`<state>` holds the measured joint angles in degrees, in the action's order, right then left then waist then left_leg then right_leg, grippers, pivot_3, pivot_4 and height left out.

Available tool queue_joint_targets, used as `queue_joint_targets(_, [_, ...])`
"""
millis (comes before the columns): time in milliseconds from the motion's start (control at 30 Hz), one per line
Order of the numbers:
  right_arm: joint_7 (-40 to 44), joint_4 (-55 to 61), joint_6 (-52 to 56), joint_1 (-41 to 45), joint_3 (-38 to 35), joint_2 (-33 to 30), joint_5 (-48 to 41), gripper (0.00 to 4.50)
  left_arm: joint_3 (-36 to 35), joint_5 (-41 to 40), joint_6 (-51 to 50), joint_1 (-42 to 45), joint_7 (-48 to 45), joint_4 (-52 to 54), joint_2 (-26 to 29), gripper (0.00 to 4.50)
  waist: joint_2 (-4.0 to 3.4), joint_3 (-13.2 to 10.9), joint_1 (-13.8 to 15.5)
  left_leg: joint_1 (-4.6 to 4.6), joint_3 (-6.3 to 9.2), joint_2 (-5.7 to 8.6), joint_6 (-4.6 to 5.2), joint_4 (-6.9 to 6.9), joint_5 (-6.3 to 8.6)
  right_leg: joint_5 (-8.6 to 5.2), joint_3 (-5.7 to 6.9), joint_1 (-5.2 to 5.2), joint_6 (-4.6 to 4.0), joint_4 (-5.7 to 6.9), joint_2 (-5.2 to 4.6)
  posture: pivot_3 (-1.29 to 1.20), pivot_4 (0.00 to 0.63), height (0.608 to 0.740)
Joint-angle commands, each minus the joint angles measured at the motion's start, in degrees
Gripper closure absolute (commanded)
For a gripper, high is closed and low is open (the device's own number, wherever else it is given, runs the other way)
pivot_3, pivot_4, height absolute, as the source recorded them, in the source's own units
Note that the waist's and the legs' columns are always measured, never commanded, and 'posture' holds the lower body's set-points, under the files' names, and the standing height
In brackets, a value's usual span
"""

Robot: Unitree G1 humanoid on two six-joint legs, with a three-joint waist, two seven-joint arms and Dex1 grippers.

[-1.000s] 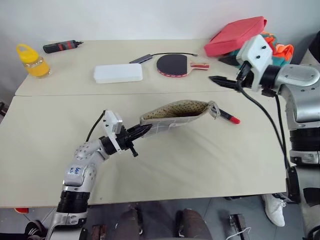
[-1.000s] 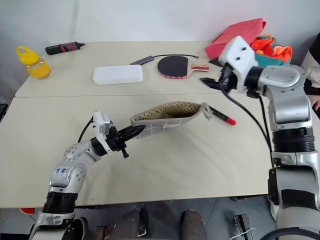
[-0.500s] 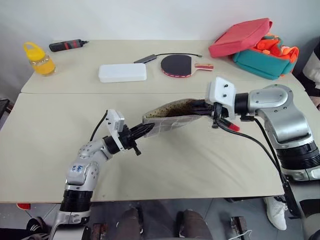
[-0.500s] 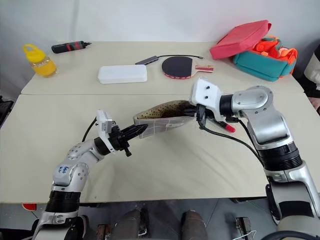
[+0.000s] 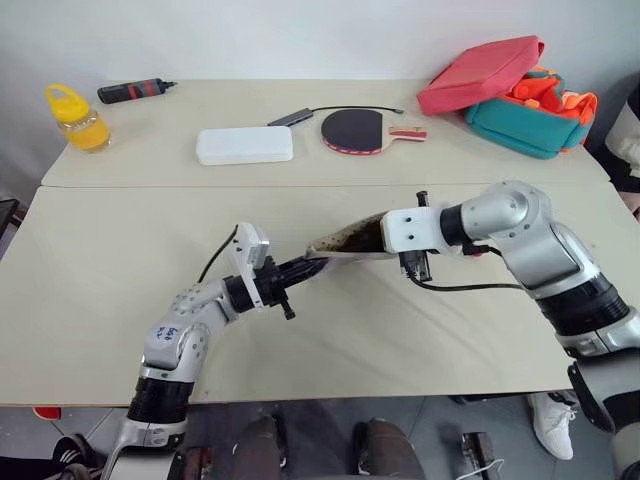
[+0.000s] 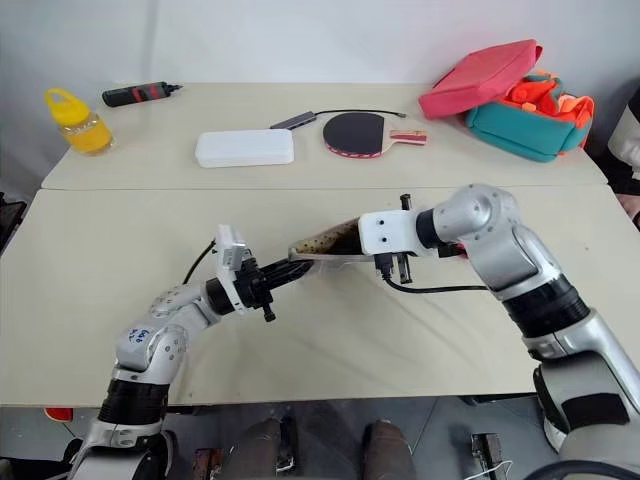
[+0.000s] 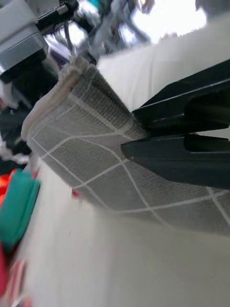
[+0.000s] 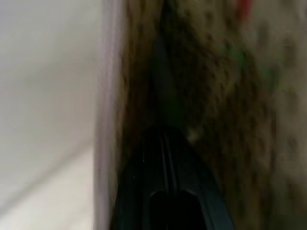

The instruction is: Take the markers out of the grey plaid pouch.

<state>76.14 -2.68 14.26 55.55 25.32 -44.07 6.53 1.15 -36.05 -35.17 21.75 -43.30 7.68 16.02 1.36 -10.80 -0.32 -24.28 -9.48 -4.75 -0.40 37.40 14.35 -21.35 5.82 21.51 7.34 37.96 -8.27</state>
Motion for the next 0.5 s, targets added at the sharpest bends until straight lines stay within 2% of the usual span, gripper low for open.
queue_joint_targets(33, [5.66, 2.57, 2.7, 2.21, 0.78, -1.57, 0.34, 4.44, -1.34, -7.22, -6.69, 1.2, 1.86, 4.81, -1.5, 4.5, 0.0, 0.0, 0.02, 0.0, 0.02, 0.0, 0.0, -0.02, 0.0, 0.0, 0.01, -0.01, 0.0, -0.01, 0.0, 0.0, 0.15, 0.74])
queue_joint_targets(167, [10.34, 4.97, 2.48, 4.43, 2.47, -1.87, 1.46, 4.44, -5.4, -15.49, -15.28, 2.3, 6.41, 5.43, -3.16, 4.5, 0.0, 0.0, -0.04, 0.01, 0.08, 0.0, 0.0, -0.03, 0.0, 0.0, 0.03, -0.03, 0.0, -0.01, 0.0, 0.0, 0.15, 0.74])
queue_joint_targets(267, [10.67, 3.27, -0.28, 2.97, 4.57, -1.91, 3.75, 4.44, -2.83, -11.59, -13.83, 1.18, 5.7, 6.0, -1.35, 4.5, 0.0, 0.0, -0.1, 0.01, 0.08, 0.0, 0.0, 0.0, 0.0, 0.0, 0.03, -0.04, 0.0, -0.01, 0.0, 0.0, 0.15, 0.74])
queue_joint_targets(367, [9.33, 2.39, -1.64, -0.18, 6.46, -0.45, 5.82, 4.44, -2.98, -11.78, -15.38, 0.28, 7.55, 4.28, -1.73, 4.5, 0.0, 0.0, -0.06, 0.06, 0.08, 0.01, 0.0, 0.02, 0.0, 0.0, 0.04, -0.12, 0.0, -0.04, 0.0, 0.0, 0.15, 0.74])
queue_joint_targets(500, [3.45, -4.37, -4.28, 1.08, 7.35, 3.96, 10.2, 4.44, -3.97, -11.5, -13.17, -1.07, 7.15, 2.64, -2.47, 4.5, 0.0, 0.0, -0.22, 0.05, 0.05, 0.0, -0.01, 0.08, 0.0, 0.0, 0.01, -0.1, 0.0, -0.01, 0.0, 0.0, 0.15, 0.74])
